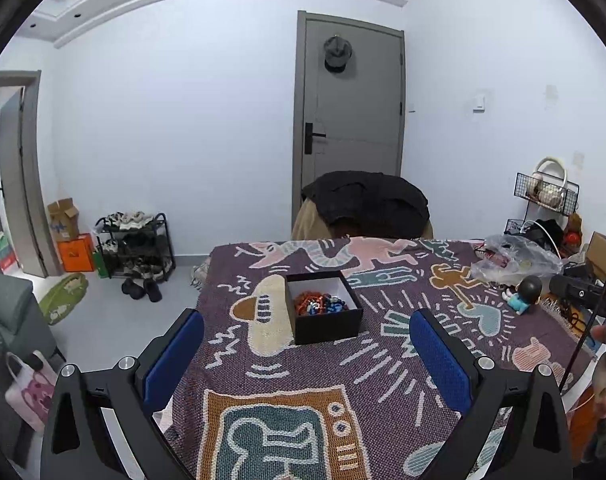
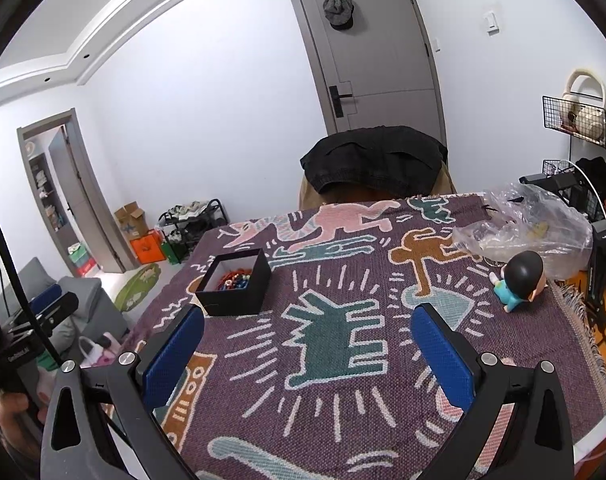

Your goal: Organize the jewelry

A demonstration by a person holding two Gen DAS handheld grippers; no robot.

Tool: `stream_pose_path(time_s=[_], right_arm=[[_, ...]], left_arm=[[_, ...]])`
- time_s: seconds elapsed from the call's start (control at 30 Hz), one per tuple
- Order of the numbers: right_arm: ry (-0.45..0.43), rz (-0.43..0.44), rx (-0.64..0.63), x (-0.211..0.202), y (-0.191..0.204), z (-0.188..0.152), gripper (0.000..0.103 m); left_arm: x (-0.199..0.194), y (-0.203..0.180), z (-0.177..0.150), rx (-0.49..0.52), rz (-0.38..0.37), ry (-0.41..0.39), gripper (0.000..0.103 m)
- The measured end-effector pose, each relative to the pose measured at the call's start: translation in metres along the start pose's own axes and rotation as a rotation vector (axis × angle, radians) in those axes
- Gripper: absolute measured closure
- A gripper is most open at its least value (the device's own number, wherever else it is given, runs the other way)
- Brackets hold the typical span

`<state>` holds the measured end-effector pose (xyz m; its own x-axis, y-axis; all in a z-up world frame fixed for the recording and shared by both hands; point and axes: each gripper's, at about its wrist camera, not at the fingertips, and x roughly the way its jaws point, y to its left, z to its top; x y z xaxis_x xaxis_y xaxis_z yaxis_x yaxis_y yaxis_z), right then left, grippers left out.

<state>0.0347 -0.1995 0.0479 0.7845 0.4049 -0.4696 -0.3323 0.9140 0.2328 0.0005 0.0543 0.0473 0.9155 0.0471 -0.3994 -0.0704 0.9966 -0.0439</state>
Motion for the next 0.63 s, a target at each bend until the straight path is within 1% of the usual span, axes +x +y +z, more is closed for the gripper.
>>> stream_pose_path(time_s=[0.3, 0.63], right_arm=[[0.004, 0.000, -0.005, 0.0010, -0.0008, 0.0000, 0.000], [0.009, -0.002, -0.003, 0.0030, -0.0017, -0.0009, 0.000]], left_arm=[[0.0027, 0.0001, -0.0013, -0.001, 0.004, 0.004, 0.000], [0.0000, -0.0018, -0.0014, 0.010, 0.017, -0.009, 0.000]])
